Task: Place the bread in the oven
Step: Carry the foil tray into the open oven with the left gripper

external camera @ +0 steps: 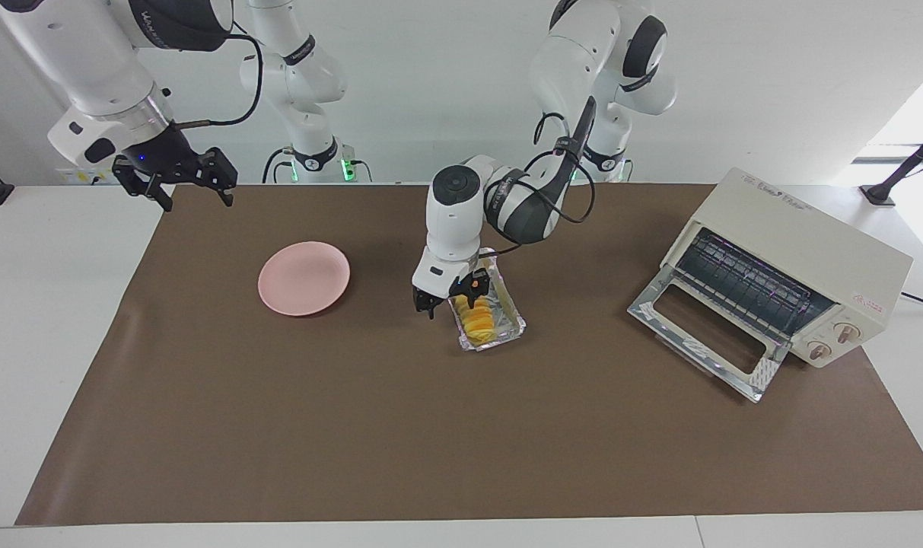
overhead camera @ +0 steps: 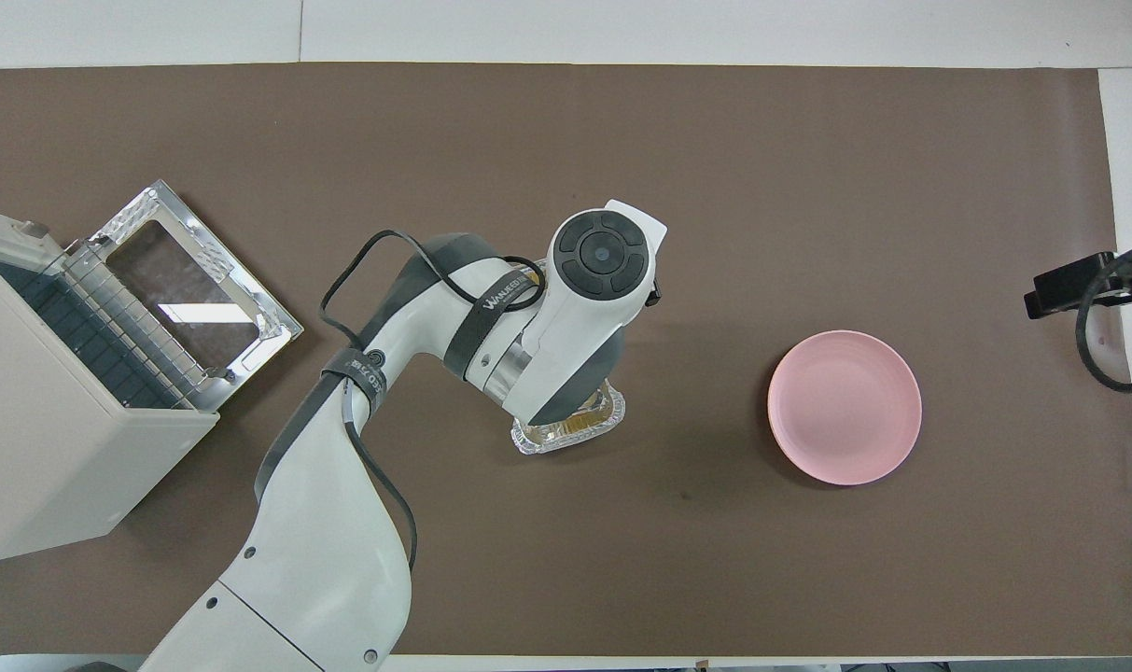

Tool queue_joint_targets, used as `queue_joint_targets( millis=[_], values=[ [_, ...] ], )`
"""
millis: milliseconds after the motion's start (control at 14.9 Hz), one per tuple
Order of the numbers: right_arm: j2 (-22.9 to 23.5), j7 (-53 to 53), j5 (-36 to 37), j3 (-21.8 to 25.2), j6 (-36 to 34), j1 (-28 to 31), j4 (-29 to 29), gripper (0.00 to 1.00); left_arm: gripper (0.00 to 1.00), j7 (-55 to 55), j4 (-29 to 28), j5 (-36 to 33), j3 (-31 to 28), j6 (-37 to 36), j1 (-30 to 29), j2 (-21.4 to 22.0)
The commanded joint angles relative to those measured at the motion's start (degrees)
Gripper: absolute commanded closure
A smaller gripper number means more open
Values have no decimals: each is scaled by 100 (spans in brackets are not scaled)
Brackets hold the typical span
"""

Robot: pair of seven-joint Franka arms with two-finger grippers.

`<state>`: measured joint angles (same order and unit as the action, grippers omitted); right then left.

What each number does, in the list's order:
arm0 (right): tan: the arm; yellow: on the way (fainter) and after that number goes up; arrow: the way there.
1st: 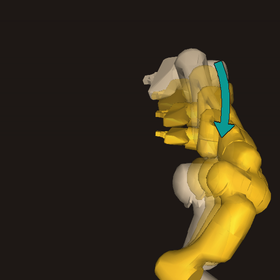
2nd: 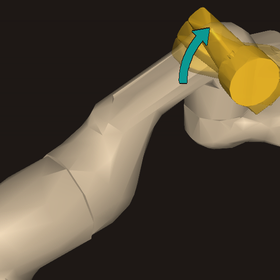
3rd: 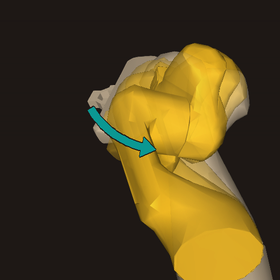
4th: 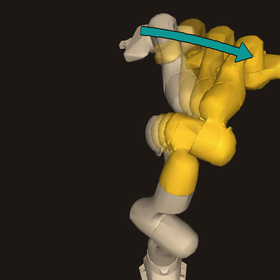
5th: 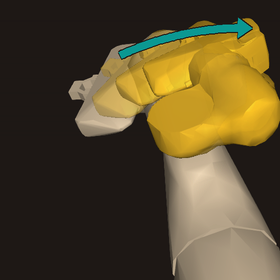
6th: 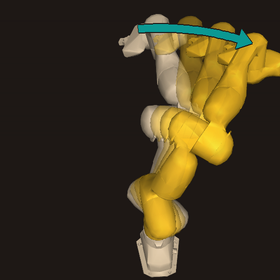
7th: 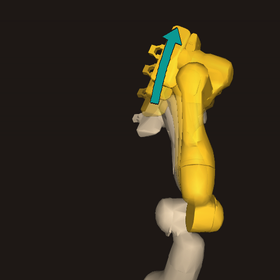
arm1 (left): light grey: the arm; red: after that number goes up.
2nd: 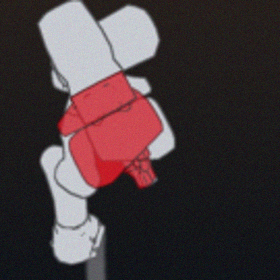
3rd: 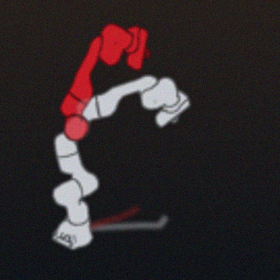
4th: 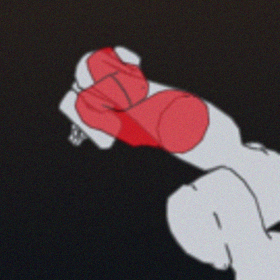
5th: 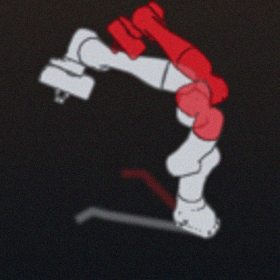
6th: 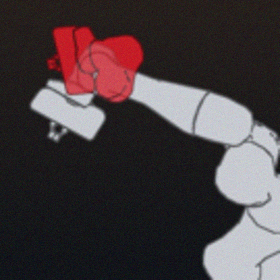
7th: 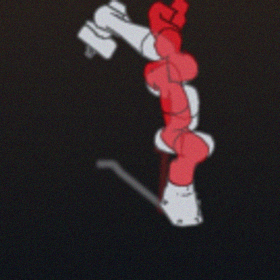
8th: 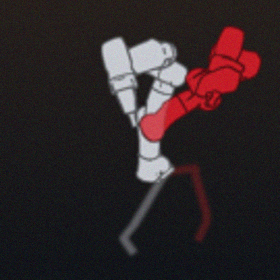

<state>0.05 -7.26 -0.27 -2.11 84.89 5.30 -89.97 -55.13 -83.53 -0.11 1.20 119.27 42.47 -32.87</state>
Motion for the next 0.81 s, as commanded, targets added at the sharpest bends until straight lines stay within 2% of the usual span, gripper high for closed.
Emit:
queue_joint_targets(
  millis=[0, 67, 202, 336, 404, 605, 740],
  values=[
    [-163, -152, 114, -79, -95, 85, -108, 0, 41, -226, -58, -112, -103, 78, 183, -87],
    [-198, -213, 158, -79, -148, 94, -117, 0, 44, -227, -67, -112, -103, 78, 183, -140],
    [-207, -337, 167, -79, -201, 94, -135, 0, 60, -244, -102, -112, -103, 61, 174, -140],
    [-234, -337, 167, -79, -254, 85, -143, 0, 63, -244, -260, -121, -112, 26, 174, -114],
    [-269, -328, 167, -70, -315, 59, -170, 0, 70, -244, -286, -121, -112, -18, 183, -105],
    [-322, -302, 167, -70, -316, 32, -205, 0, 100, -323, -348, -121, -112, -114, 174, -79],
    [-313, -311, 150, -70, -307, 111, -196, 0, 100, -359, -270, -104, -146, -333, 139, -79]
  ],
)
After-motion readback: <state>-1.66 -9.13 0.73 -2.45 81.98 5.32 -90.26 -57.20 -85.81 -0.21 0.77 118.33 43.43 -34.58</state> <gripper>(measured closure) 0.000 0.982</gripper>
